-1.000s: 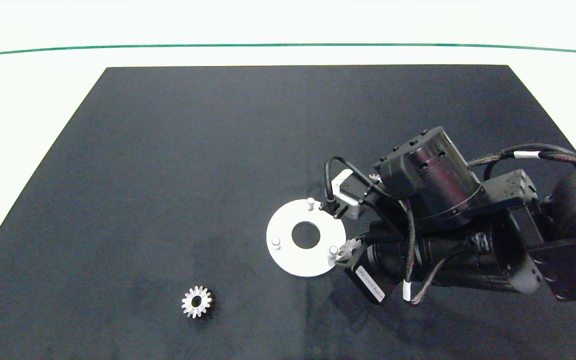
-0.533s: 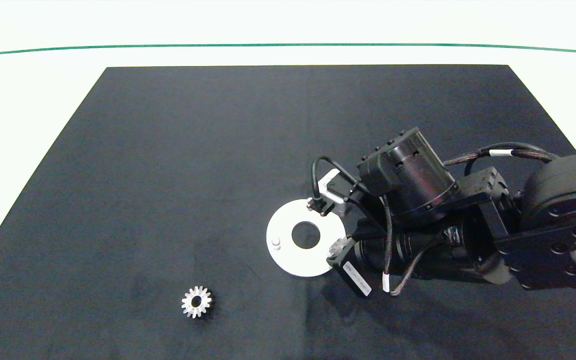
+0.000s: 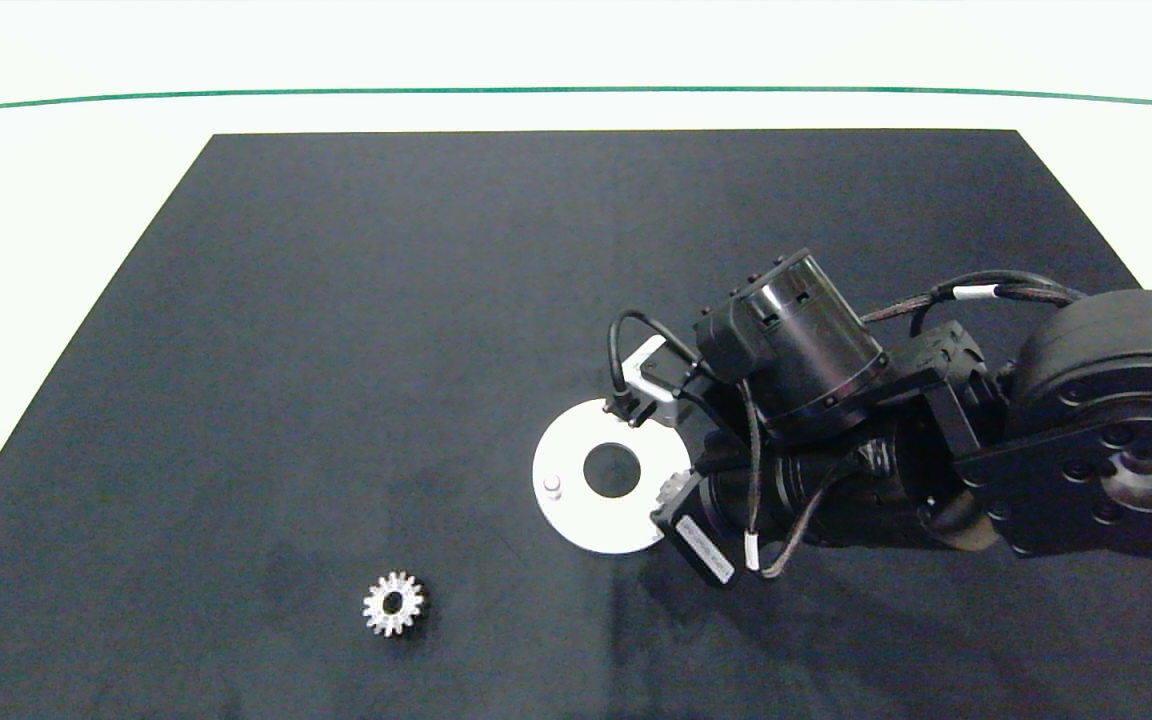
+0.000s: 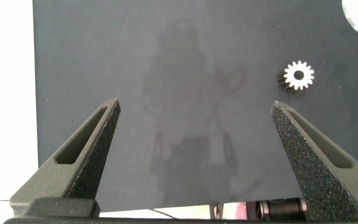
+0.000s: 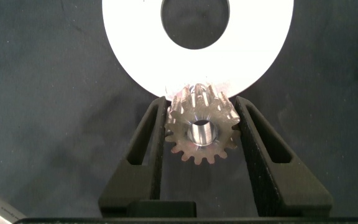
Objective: Install three planetary gears onto the carrier pins
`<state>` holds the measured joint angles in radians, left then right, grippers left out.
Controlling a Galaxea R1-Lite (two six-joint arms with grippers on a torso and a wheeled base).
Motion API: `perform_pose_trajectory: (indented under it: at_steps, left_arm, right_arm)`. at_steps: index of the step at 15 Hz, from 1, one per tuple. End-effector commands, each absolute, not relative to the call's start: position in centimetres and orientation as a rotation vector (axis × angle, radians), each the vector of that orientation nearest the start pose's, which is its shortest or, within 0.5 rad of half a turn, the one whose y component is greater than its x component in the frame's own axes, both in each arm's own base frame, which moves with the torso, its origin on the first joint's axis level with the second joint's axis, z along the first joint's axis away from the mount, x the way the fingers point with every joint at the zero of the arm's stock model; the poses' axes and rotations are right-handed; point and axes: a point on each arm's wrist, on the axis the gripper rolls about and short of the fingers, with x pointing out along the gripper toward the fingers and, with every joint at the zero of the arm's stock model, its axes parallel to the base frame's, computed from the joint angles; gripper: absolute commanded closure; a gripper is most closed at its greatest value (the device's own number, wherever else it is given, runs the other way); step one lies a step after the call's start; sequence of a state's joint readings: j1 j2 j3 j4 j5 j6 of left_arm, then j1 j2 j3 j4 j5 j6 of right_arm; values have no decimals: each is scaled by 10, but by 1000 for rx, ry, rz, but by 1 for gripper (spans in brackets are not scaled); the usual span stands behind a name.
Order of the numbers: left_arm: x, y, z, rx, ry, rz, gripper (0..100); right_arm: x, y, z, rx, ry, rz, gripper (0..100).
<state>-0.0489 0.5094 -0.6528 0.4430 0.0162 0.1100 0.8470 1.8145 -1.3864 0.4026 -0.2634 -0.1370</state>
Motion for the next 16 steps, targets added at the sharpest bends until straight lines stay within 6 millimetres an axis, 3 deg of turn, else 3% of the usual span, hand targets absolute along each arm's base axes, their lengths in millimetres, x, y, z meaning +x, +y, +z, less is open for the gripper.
perform_pose_trajectory:
  at_steps: [1,16]
  left_arm:
    - [0,0,217,120,300,-49,0]
    - [1,0,217,120,306,-52,0]
  right_arm:
    - [226,247,206,-582,695,600,87]
    - [234,254,204,-570,695,594,87]
